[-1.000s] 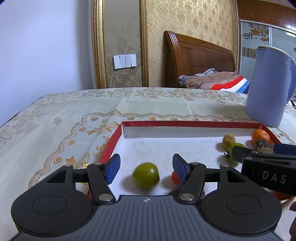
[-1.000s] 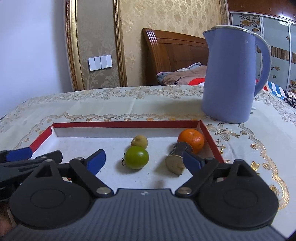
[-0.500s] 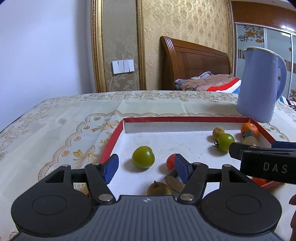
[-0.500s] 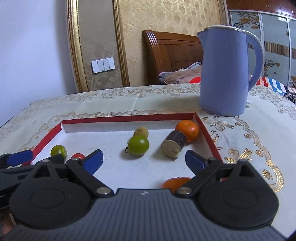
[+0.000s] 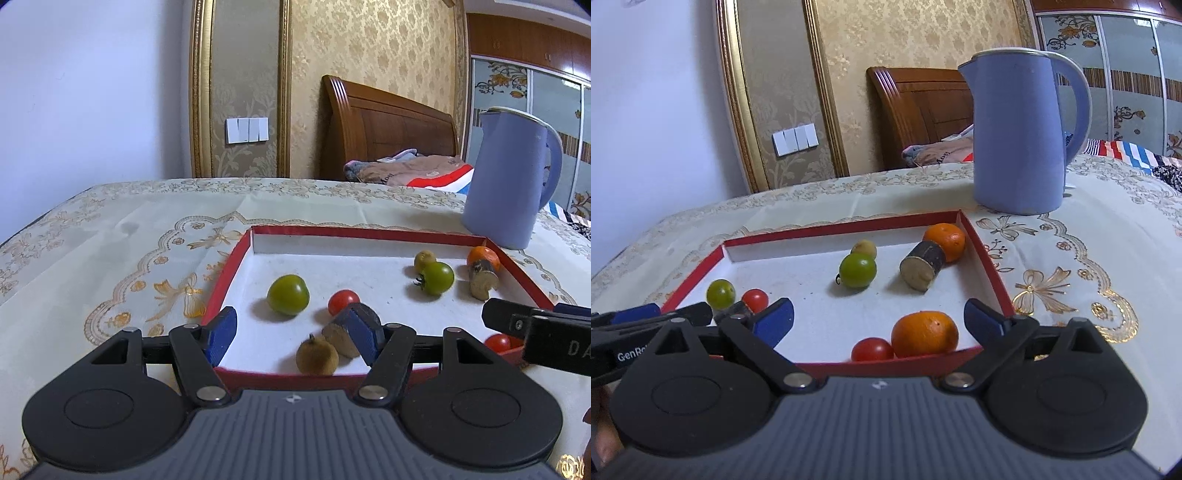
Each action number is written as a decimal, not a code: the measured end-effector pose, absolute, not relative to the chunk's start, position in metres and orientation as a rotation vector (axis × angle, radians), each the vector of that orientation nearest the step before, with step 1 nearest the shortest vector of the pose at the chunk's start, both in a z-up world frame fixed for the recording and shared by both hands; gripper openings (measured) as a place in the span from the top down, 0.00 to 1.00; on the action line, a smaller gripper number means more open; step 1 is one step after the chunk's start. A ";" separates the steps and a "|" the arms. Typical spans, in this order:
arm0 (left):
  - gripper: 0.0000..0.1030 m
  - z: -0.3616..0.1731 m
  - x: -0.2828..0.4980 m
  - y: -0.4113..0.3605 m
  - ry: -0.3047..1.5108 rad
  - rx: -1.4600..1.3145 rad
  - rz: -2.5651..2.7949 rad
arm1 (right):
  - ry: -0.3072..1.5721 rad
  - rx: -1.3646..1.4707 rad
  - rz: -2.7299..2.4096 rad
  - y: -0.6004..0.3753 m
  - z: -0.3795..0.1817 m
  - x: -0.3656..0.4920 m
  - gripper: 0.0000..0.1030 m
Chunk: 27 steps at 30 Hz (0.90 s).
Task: Organize fruits
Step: 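Withdraw both open grippers out of the tray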
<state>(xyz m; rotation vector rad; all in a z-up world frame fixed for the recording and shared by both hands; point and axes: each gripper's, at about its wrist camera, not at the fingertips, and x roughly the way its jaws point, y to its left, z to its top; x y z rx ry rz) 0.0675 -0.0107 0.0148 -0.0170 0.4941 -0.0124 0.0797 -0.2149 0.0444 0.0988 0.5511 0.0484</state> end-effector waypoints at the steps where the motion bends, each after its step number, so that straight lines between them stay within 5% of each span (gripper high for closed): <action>1: 0.36 0.015 0.066 -0.010 0.498 -0.017 -0.011 | 0.557 0.093 0.050 -0.214 0.044 0.078 0.03; 27: 0.36 0.009 0.037 -0.015 0.527 -0.033 -0.035 | 0.606 0.079 0.059 -0.212 0.035 0.052 0.00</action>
